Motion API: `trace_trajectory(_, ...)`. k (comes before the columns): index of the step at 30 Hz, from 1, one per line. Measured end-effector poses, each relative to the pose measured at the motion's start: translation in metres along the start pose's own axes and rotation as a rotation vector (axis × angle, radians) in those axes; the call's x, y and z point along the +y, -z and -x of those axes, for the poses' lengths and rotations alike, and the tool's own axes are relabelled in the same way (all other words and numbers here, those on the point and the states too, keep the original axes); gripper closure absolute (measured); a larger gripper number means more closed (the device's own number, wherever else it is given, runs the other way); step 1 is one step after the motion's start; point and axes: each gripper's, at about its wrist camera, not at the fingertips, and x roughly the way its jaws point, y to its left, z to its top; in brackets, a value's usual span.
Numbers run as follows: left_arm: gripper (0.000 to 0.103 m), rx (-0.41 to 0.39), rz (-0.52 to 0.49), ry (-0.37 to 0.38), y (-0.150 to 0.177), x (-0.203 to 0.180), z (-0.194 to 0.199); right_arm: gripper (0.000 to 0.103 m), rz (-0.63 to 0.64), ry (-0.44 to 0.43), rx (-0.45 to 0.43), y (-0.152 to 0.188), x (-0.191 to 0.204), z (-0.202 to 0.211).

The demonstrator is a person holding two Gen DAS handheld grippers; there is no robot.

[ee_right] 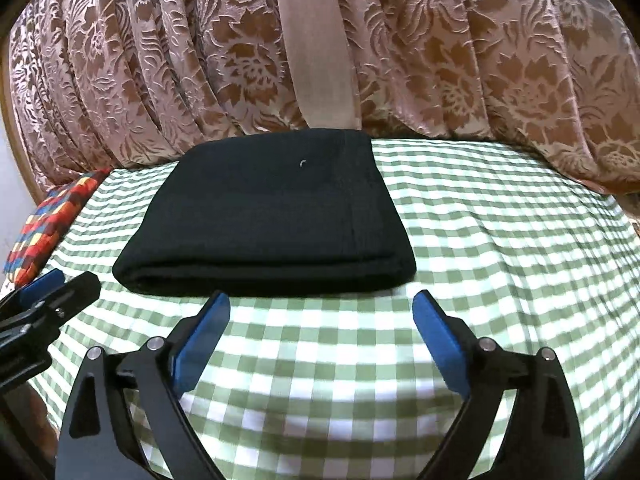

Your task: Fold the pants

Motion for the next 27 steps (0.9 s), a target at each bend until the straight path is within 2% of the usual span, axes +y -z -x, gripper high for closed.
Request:
trace_trajectory(9,0.004,-0.02,-0.004,-0.052,0.007,0.005,0.017,0.004,0.059,0.051,-0.067,0.003,0.012,0.016)
trace_trajectory(16,0.004,-0.052,-0.006,-0.097,0.004,0.007,0.022,0.003,0.031,0.063,-0.067,0.004,0.008,0.017)
trace_trajectory(27,0.004,-0.081,-0.013,-0.126,0.0,0.007,0.026,0.003,0.035,0.065,-0.082,0.006,0.01,0.019)
